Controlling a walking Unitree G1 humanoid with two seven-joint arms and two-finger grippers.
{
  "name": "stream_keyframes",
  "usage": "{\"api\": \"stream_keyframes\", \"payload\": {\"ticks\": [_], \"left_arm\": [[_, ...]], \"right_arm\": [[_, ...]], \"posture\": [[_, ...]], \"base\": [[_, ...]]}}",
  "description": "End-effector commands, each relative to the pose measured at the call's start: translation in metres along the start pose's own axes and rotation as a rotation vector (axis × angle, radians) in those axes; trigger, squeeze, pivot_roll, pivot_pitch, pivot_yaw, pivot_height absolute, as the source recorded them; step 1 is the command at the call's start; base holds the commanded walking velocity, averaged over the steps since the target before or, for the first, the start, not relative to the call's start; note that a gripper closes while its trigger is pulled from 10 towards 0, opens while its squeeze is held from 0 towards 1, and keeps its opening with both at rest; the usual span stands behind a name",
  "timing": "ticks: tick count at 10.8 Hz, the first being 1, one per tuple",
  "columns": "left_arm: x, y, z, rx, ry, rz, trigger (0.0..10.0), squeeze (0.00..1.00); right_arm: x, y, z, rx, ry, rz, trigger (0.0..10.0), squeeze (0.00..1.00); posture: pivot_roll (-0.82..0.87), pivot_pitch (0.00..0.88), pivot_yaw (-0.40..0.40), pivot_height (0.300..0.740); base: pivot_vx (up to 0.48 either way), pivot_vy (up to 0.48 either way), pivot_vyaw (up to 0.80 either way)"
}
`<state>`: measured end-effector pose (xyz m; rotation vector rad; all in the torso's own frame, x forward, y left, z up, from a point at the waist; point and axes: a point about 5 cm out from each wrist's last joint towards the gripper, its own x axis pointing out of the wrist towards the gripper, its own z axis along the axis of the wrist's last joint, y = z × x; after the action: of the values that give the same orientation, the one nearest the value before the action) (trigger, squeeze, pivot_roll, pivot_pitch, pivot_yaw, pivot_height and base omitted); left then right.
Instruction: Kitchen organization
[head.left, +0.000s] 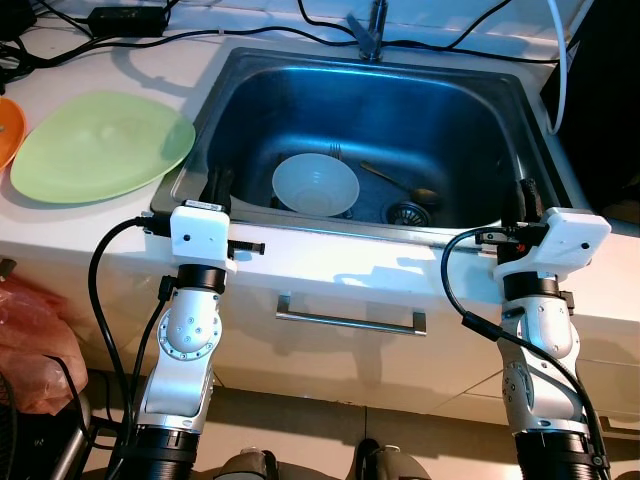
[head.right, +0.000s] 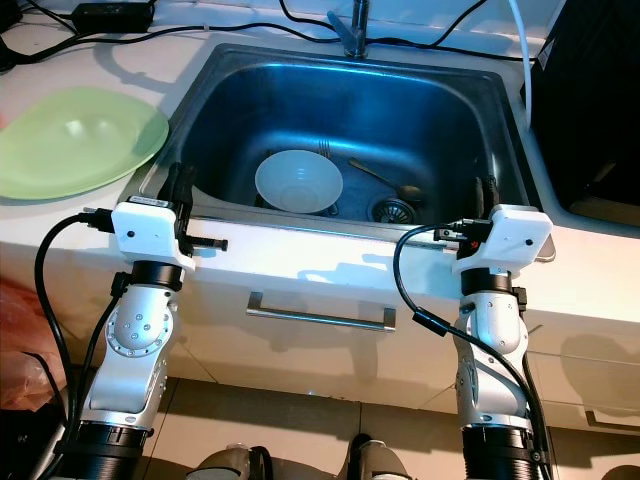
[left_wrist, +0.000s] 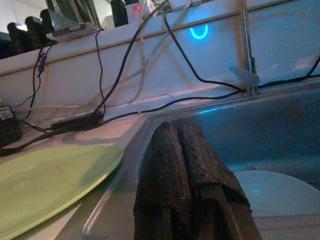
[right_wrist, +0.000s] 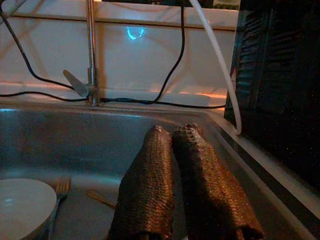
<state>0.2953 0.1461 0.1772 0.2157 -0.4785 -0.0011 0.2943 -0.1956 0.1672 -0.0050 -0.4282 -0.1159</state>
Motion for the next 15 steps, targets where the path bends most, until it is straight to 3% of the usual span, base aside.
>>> {"api": "stream_keyframes", "payload": {"ticks": [1,15], "left_arm": [[0.0017,-0.0009,0.0029,0.002,-0.006,-0.001,10.0,0.00],[0.0008,-0.0019,0.0005,0.006,0.012,-0.006,10.0,0.00]], "right_arm": [[0.0026,-0.0014,0.0063,0.000,-0.033,-0.001,10.0,0.00],[0.0013,-0.0012,-0.0010,0.007,0.015,-0.006,10.0,0.00]], "posture": [[0.05,0.159,-0.016,0.740],[0.05,0.162,-0.014,0.740]], "base": [[0.000,0.307,0.00],[0.000,0.311,-0.06]]}}
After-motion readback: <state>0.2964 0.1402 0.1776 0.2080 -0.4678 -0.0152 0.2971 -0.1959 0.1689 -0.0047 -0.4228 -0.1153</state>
